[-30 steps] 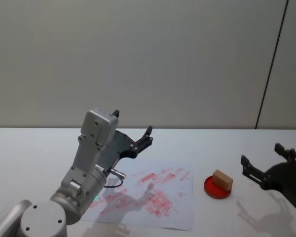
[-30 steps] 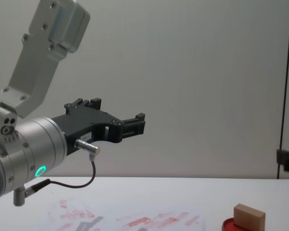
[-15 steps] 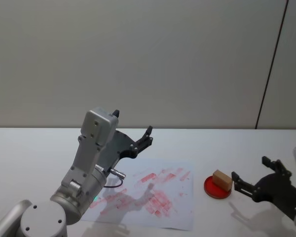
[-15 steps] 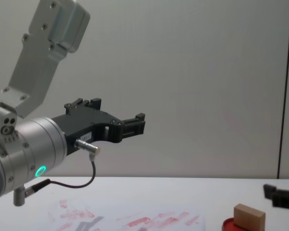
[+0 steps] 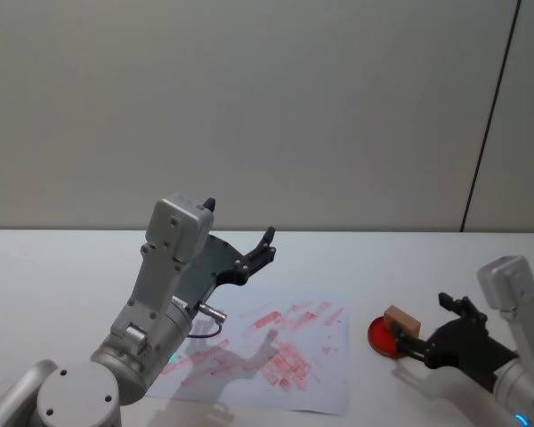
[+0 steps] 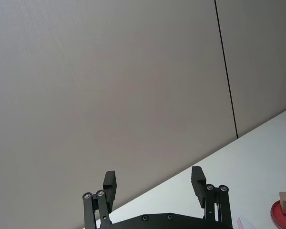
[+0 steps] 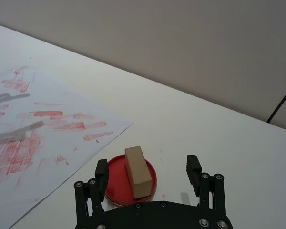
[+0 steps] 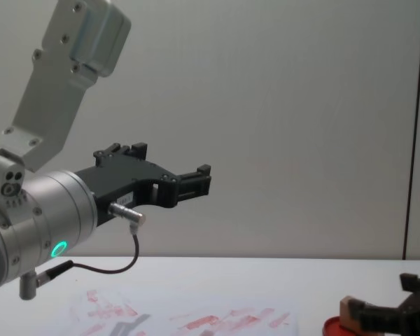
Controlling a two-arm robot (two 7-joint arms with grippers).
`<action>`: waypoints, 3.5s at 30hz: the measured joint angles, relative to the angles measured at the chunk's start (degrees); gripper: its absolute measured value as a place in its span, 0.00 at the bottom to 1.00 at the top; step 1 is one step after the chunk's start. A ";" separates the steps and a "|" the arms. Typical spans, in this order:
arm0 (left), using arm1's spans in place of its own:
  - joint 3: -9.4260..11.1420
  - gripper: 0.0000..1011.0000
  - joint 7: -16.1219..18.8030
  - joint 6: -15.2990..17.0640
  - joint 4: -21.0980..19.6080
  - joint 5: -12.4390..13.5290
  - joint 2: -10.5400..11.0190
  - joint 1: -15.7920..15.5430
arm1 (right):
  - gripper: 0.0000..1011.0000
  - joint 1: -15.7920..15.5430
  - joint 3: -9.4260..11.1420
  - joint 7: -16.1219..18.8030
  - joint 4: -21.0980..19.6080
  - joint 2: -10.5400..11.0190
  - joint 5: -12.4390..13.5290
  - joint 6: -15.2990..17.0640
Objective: Use the one hand to pick up the stamp and affix it onto the A4 paper.
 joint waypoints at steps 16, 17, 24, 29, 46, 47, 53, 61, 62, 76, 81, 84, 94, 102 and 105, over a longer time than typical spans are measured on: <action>0.00 0.99 0.00 0.00 0.00 0.00 0.00 0.00 | 0.98 4.46 -1.51 1.29 6.71 -3.10 -2.06 0.13; 0.00 0.99 0.00 0.00 0.00 0.00 0.00 0.00 | 0.95 4.54 -1.55 1.32 6.85 -3.16 -2.10 0.13; 0.00 0.99 0.00 0.00 0.00 0.00 0.00 0.00 | 0.77 5.28 -1.77 1.52 7.99 -3.68 -2.39 0.05; 0.00 0.99 0.00 0.00 0.00 0.00 0.00 0.00 | 0.64 5.63 -1.86 1.62 8.51 -3.93 -2.53 0.02; 0.00 0.99 0.00 0.00 0.00 0.00 0.00 0.00 | 0.22 6.06 -2.00 1.79 9.13 -4.21 -2.67 -0.09; 0.00 0.99 0.00 0.00 0.00 0.00 0.00 0.00 | 0.22 6.05 -2.00 1.81 9.11 -4.21 -2.64 -0.11; 0.00 0.99 0.00 0.00 0.00 0.00 0.00 0.00 | 0.22 6.03 -2.05 2.28 8.22 -4.33 -1.71 -0.51; 0.00 0.99 0.00 0.00 0.00 0.00 0.00 0.00 | 0.22 6.16 -2.41 4.07 5.77 -4.89 0.72 -0.82; 0.00 0.99 0.00 0.00 0.00 0.00 0.00 0.00 | 0.22 6.26 -2.58 4.69 5.19 -5.11 1.27 -0.83; 0.00 0.99 0.01 0.00 0.00 0.00 0.00 0.00 | 0.22 6.98 -5.06 9.93 3.01 -7.02 1.77 2.71; 0.00 0.99 0.01 0.00 0.00 0.00 0.00 0.00 | 0.22 7.23 -6.16 11.16 3.73 -7.57 -0.04 4.41; 0.00 0.99 0.01 0.00 0.00 0.00 0.00 0.00 | 0.22 7.43 -6.62 11.54 4.38 -7.88 -0.76 4.85; 0.00 0.99 0.00 0.00 0.00 0.00 0.00 0.00 | 0.22 9.08 -8.73 12.57 8.69 -10.08 -3.20 5.46; 0.00 0.99 0.01 0.00 0.00 0.00 0.00 0.00 | 0.22 10.14 -9.83 12.79 11.59 -11.32 -4.42 5.43; 0.00 0.99 0.00 0.00 0.00 0.00 0.00 0.00 | 0.22 10.41 -9.94 12.81 12.28 -11.50 -4.74 5.29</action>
